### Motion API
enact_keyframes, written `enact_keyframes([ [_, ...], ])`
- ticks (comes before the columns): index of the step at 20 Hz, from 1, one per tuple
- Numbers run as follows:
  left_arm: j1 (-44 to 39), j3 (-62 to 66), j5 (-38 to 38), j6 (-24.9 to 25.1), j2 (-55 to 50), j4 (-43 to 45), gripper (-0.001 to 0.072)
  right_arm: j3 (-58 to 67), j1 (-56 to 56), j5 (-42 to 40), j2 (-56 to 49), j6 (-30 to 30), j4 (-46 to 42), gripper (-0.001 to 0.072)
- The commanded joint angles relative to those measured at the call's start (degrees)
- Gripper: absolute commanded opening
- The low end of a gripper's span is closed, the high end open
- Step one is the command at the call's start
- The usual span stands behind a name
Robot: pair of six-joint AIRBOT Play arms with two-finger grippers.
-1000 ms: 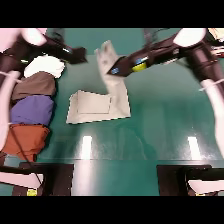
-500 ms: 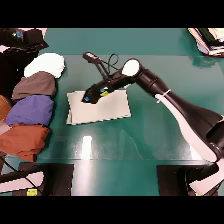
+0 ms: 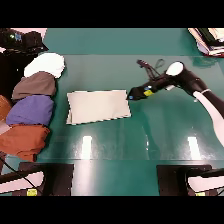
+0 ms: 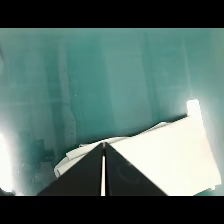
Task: Fold the shirts.
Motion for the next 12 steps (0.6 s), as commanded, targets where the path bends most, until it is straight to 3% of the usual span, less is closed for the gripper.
enact_keyframes([
  [1,0.04,-0.02,0.22,0.00,0.02,-0.07,0.0023,-7.13,-7.72,-1.38,-0.11,0.52,5.29,0.0603],
  [8,0.04,-0.02,0.44,0.00,-0.02,-0.09,0.0023,-7.39,-1.49,-4.44,-9.64,-3.19,18.84,0.0593],
  [12,0.04,-0.02,0.44,0.00,-0.02,-0.09,0.0023,-1.90,4.00,-5.07,-14.01,-3.56,20.11,0.0589],
])
